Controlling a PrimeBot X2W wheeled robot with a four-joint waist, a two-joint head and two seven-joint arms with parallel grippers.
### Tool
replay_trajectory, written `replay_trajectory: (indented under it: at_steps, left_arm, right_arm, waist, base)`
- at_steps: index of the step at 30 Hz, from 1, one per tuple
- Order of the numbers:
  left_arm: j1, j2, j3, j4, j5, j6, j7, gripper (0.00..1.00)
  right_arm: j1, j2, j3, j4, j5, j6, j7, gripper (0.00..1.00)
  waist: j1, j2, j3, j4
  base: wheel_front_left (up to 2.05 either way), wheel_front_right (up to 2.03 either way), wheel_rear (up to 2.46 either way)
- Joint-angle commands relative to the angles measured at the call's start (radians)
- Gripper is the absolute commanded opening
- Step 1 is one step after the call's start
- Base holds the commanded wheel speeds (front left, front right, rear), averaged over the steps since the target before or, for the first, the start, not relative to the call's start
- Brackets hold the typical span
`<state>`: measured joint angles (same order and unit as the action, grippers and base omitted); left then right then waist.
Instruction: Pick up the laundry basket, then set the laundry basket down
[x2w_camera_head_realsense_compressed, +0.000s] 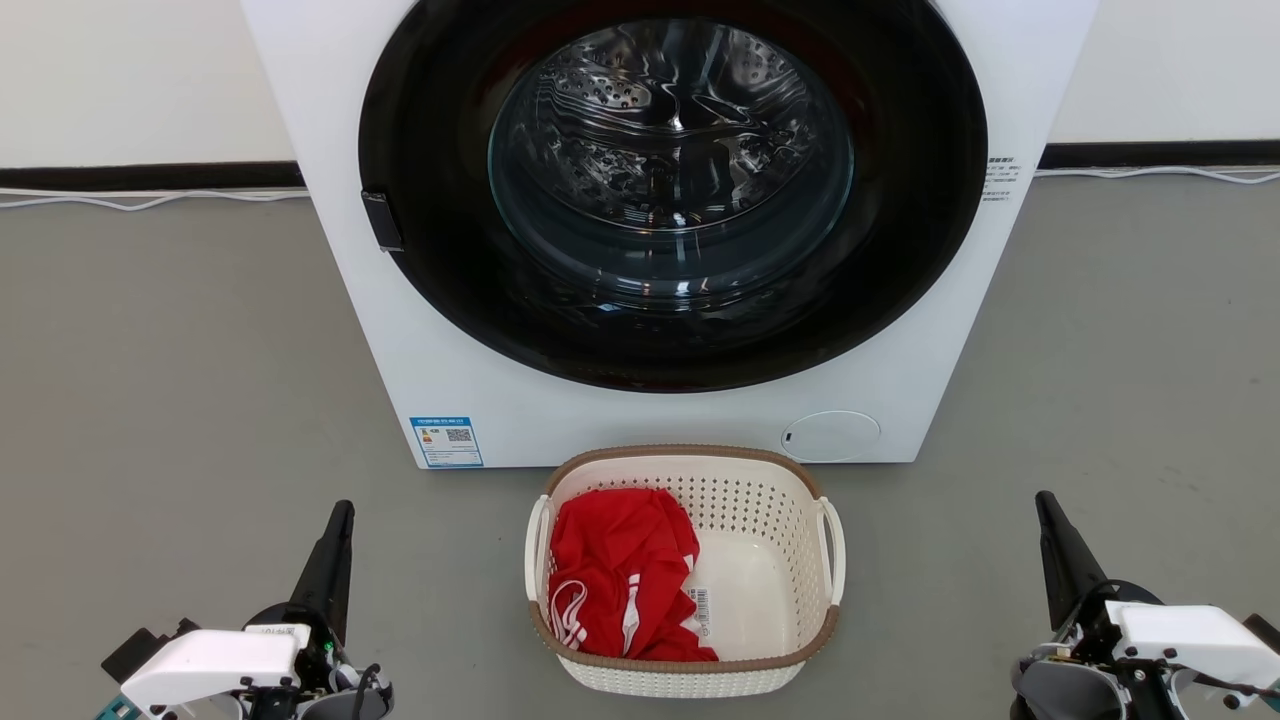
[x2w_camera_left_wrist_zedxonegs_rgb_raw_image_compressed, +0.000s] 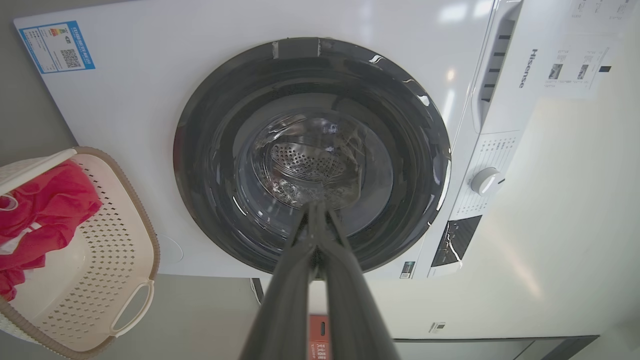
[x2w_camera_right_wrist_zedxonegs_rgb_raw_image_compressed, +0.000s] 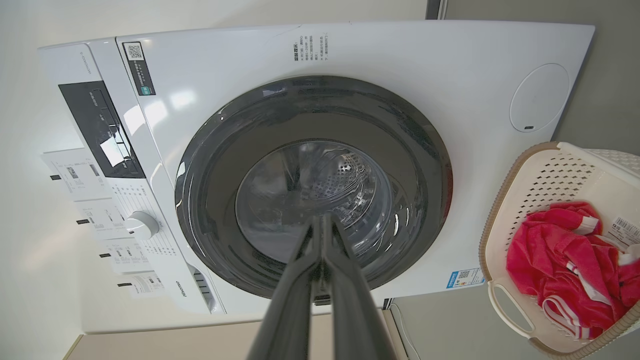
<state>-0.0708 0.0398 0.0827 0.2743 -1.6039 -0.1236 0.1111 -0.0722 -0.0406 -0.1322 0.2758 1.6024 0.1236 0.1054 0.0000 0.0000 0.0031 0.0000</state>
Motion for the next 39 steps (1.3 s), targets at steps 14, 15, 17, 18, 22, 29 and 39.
replay_trajectory:
  at_steps: [14,15,17,18,22,29,39]
  left_arm:
    - [-0.037,0.01,0.031,-0.029,-0.005,-0.007,0.002,0.0]
    - [-0.037,0.01,0.031,-0.029,-0.005,-0.007,0.002,0.0]
    - [-0.037,0.01,0.031,-0.029,-0.005,-0.007,0.002,0.0]
    - [-0.037,0.01,0.031,-0.029,-0.005,-0.007,0.002,0.0]
    - [-0.037,0.01,0.031,-0.029,-0.005,-0.007,0.002,0.0]
    - [-0.037,0.01,0.031,-0.029,-0.005,-0.007,0.002,0.0]
    - [-0.037,0.01,0.031,-0.029,-0.005,-0.007,0.002,0.0]
  right_arm:
    - [-0.036,-0.01,0.019,-0.031,0.007,0.007,0.007,0.0]
    - [-0.036,-0.01,0.019,-0.031,0.007,0.007,0.007,0.0]
    - [-0.036,-0.01,0.019,-0.031,0.007,0.007,0.007,0.0]
    - [-0.036,-0.01,0.019,-0.031,0.007,0.007,0.007,0.0]
    - [-0.036,-0.01,0.019,-0.031,0.007,0.007,0.007,0.0]
    - [-0.036,-0.01,0.019,-0.031,0.007,0.007,0.007,0.0]
    - [-0.036,-0.01,0.019,-0.031,0.007,0.007,0.007,0.0]
  waist:
    - [0.0,0.0,0.0,0.0]
    - [0.0,0.0,0.0,0.0]
    - [0.0,0.0,0.0,0.0]
    - [0.0,0.0,0.0,0.0]
    - [0.0,0.0,0.0,0.0]
    - [0.0,0.0,0.0,0.0]
    - [0.0,0.0,0.0,0.0]
  base:
    - [0.0,0.0,0.0]
    - [0.0,0.0,0.0]
    - [0.0,0.0,0.0]
    - [0.0,0.0,0.0]
    - [0.0,0.0,0.0]
    - [0.0,0.0,0.0]
    - [0.0,0.0,0.0]
